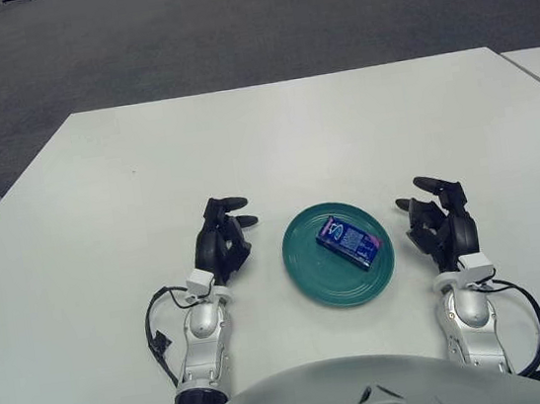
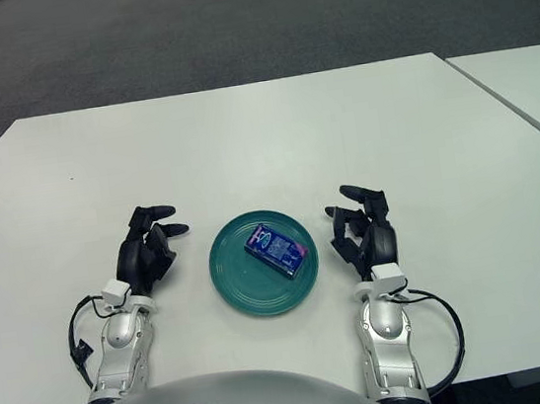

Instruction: Put the gum into the plate.

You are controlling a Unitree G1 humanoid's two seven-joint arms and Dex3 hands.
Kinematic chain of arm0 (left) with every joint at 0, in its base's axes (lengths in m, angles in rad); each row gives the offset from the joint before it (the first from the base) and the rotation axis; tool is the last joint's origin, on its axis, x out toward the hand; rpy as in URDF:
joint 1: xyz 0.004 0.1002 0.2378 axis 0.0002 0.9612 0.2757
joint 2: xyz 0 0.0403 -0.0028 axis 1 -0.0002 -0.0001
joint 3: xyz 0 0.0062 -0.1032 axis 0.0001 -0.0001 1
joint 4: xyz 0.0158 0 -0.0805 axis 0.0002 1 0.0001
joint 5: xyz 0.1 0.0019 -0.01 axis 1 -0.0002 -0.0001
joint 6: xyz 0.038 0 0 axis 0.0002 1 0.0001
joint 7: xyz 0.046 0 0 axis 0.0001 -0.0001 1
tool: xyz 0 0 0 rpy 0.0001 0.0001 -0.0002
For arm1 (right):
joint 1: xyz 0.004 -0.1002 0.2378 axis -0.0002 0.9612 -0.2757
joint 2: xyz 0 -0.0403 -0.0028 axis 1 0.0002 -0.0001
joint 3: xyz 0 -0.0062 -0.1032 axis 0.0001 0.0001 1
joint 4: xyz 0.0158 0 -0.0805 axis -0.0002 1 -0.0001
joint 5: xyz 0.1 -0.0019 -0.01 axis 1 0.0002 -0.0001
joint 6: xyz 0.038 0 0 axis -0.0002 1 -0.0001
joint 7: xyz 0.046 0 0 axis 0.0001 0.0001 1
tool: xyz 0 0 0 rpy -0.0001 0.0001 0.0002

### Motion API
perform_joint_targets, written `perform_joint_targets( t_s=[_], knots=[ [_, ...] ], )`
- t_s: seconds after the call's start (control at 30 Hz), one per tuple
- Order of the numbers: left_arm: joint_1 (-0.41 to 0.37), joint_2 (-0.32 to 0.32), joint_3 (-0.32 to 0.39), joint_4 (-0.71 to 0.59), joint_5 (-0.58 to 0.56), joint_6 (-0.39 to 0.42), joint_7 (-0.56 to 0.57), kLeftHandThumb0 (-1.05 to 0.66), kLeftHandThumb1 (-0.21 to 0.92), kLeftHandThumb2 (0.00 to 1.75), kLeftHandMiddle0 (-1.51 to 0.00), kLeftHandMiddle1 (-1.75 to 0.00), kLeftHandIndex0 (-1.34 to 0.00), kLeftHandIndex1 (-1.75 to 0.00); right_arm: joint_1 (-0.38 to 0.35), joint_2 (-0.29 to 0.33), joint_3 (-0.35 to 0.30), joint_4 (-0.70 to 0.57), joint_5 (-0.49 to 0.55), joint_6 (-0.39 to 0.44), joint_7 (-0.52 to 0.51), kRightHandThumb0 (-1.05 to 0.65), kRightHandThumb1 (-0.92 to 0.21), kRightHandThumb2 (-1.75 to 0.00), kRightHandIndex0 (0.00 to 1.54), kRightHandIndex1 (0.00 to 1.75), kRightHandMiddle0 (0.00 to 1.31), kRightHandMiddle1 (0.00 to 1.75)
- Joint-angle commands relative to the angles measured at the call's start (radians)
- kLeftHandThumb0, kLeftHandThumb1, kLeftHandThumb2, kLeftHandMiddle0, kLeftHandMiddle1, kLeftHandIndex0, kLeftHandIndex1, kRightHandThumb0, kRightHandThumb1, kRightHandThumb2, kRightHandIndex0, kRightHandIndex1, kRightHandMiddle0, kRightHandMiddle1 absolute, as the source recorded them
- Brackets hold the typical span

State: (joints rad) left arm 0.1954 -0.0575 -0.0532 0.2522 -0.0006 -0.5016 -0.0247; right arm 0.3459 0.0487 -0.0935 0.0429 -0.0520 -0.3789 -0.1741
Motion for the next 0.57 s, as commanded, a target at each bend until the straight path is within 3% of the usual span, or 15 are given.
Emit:
perform_joint_targets(
  t_s=[0.0,0.53],
  knots=[
    [0.009,0.007,0.001,0.017,-0.007,0.012,-0.012,-0.84,0.92,0.93,-0.54,-1.22,-0.34,-1.44,0.066,0.013,0.002,0.057,-0.008,0.040,-0.004,-0.46,-0.84,-0.77,0.54,0.88,0.13,1.26],
    [0.005,0.003,0.005,0.009,-0.017,0.020,-0.031,-0.84,0.92,0.93,-0.52,-1.25,-0.34,-1.47,0.066,0.013,0.007,0.055,-0.012,0.040,-0.009,-0.46,-0.84,-0.77,0.52,0.89,0.12,1.25]
  ],
)
